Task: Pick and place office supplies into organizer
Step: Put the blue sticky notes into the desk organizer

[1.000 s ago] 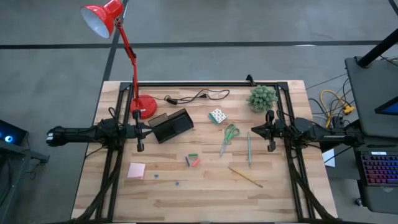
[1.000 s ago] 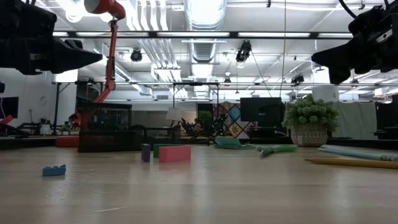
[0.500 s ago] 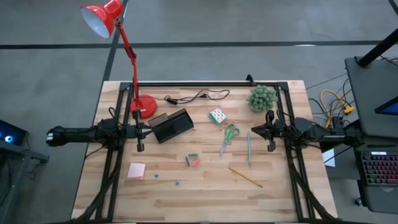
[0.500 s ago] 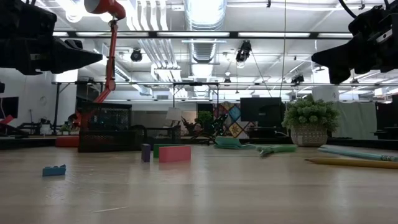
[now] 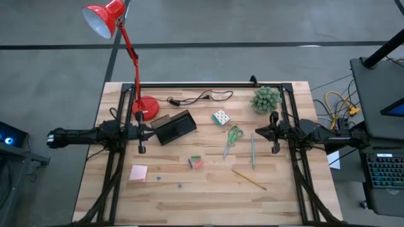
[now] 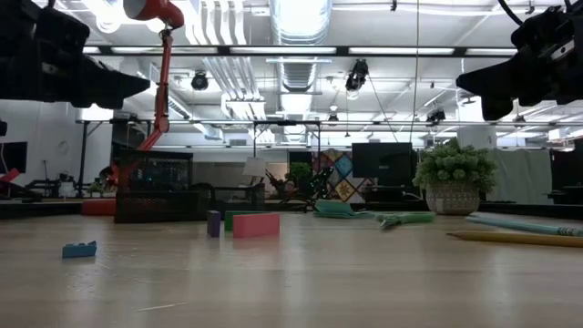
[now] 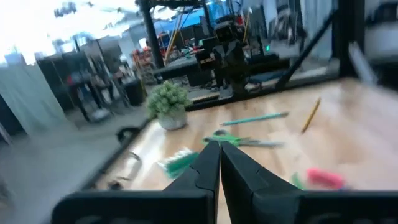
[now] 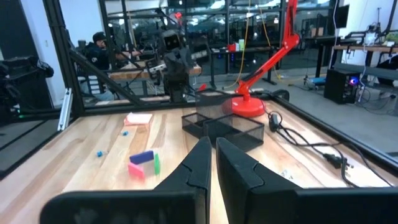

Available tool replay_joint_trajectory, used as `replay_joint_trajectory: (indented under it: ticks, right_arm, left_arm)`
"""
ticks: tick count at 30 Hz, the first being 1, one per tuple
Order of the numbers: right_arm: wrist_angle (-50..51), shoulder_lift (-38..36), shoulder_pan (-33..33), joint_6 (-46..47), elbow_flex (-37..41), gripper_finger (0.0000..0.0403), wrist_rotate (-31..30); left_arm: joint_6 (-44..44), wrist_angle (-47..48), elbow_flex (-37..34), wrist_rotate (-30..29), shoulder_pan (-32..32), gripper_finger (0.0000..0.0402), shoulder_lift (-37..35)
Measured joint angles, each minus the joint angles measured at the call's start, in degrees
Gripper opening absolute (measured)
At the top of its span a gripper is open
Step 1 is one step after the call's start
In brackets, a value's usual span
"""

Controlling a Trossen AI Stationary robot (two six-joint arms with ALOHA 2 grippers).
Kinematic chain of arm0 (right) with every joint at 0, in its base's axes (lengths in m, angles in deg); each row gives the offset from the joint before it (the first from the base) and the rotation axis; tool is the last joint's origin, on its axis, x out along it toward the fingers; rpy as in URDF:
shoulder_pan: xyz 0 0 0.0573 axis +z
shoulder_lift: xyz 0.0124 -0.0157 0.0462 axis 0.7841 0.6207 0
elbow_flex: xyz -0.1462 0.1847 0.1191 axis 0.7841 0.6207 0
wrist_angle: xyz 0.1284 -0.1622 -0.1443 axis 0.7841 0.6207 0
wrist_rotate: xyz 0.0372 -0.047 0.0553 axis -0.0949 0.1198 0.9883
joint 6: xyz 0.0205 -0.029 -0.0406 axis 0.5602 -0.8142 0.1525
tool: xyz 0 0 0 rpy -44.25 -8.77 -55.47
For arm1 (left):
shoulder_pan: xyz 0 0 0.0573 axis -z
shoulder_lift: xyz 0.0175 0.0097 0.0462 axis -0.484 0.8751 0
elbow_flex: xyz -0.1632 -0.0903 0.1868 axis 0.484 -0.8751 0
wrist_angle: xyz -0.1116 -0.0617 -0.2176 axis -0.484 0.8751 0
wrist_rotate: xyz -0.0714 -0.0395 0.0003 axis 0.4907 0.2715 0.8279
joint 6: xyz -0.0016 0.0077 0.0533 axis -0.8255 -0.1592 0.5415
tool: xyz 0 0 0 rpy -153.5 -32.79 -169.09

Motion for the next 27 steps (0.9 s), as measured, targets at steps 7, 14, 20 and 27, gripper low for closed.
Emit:
replay_joint_trajectory:
  ticks: [7,14,20,27]
  right_arm:
    - [-0.3,0.0,0.0,-0.3,0.0,0.0018,0.0]
    - [-0.3,0.0,0.0,-3.3,0.0,0.0018,-1.5]
    - [-1.0,0.0,0.0,-3.8,0.0,0.0039,-7.7]
    - [-3.2,0.0,0.0,-1.4,0.0,0.0127,-8.0]
  left_arm:
    - [-13.7,0.0,0.0,0.8,0.0,0.0000,0.1]
    - [-16.3,-3.3,0.0,0.5,0.0,0.0000,0.0]
    - [-13.3,-9.9,0.0,-4.6,0.0,0.0007,0.6]
    - [-11.9,-14.1,0.0,-6.9,0.0,0.0093,2.1]
